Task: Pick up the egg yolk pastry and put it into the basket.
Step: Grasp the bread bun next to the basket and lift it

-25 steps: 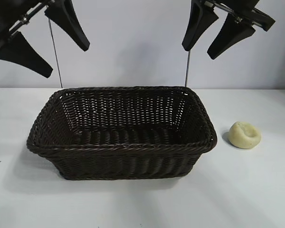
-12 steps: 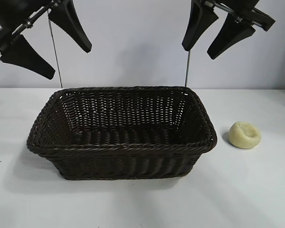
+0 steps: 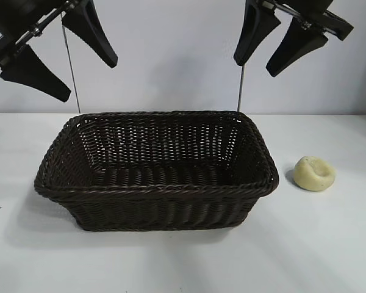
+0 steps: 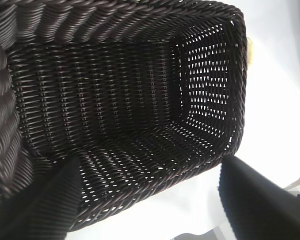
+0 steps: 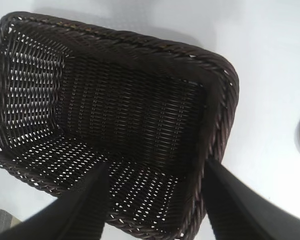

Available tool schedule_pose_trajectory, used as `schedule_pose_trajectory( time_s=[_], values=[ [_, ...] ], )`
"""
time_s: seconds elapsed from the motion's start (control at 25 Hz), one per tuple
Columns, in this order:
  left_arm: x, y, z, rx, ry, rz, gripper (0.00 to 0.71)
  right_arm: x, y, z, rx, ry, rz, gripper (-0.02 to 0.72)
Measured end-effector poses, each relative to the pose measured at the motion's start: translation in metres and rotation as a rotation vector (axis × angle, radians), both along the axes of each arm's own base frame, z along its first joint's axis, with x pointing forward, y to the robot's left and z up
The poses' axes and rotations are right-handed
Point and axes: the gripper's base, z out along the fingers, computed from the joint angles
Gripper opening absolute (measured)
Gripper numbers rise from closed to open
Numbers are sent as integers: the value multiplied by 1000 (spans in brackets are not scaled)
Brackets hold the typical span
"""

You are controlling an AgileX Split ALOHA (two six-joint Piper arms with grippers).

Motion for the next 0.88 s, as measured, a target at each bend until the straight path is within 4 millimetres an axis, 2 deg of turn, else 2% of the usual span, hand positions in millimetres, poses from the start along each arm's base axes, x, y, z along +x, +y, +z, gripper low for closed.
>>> schedule_pose_trajectory(
  time_s=[0.28,0.4,0.6,0.72,0.88],
  values=[
    [0,0,0,0,0,0,552,8,-62,-1,-31,16,-146,413],
    [0,0,0,0,0,0,552,8,-77,-1,-33,18,-175,413],
    [0,0,0,0,-1,-1,552,9,-80,-3,-34,24,-179,413],
    [0,0,0,0,-1,-1,552,14,-79,-14,-36,52,-174,417],
    [0,0,0,0,-1,0,552,25,-79,-41,-39,121,-173,515]
  ],
)
